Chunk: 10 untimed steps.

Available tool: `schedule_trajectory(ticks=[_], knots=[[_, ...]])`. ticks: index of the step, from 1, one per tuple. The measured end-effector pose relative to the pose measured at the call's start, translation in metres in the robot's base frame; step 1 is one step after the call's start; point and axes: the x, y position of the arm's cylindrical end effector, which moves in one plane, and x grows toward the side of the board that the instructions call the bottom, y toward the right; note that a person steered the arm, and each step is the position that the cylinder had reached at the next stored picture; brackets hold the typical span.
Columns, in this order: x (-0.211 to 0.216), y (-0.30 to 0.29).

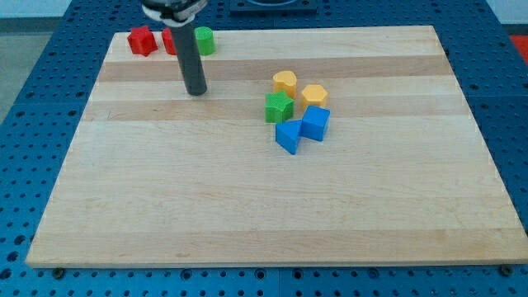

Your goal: Place the green circle left to the blue triangle

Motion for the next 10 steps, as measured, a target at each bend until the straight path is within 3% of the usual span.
schedule_trajectory(ticks=[2, 4, 7, 10], knots=[[-0.067, 0.06], [-0.137, 0.077], [-0.138, 0.009], [-0.129, -0.019]])
